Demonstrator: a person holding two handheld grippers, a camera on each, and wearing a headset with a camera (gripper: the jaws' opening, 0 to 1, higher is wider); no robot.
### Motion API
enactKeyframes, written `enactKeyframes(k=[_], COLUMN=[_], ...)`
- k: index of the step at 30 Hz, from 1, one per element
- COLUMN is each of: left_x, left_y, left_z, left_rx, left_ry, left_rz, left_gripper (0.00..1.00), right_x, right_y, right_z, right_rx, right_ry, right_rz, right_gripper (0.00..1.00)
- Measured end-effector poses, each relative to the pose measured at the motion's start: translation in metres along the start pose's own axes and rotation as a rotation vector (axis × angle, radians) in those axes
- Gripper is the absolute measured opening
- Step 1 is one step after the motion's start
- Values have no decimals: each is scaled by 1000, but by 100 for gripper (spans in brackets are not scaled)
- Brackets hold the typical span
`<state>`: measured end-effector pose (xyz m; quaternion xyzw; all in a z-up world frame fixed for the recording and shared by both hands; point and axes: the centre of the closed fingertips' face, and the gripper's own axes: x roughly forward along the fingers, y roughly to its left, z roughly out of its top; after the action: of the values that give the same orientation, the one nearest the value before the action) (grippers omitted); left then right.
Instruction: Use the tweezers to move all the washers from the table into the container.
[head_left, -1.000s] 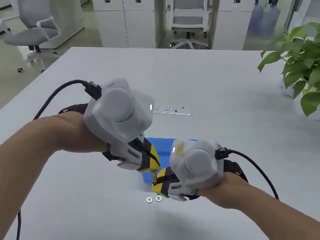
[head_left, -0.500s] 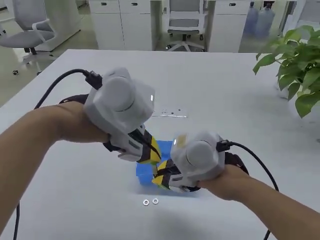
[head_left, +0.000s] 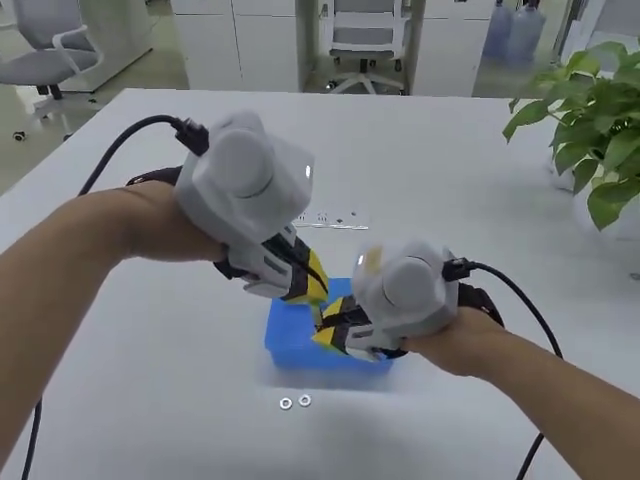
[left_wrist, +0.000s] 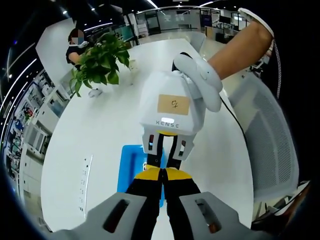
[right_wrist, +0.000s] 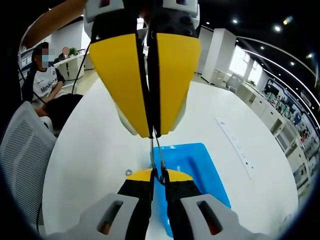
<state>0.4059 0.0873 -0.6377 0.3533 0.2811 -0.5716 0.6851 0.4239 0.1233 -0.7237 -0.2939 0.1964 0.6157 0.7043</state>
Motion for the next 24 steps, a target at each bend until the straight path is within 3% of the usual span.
enactKeyframes(k=[24], left_x=[27], left_y=[33], left_z=[-17], left_rx=[-13], left_ry=[-7], left_rz=[6], left_gripper=[5], right_x=[21], right_y=[-31], right_z=[-25], right_rx=[36], right_ry=[18], right_rz=[8], right_gripper=[10])
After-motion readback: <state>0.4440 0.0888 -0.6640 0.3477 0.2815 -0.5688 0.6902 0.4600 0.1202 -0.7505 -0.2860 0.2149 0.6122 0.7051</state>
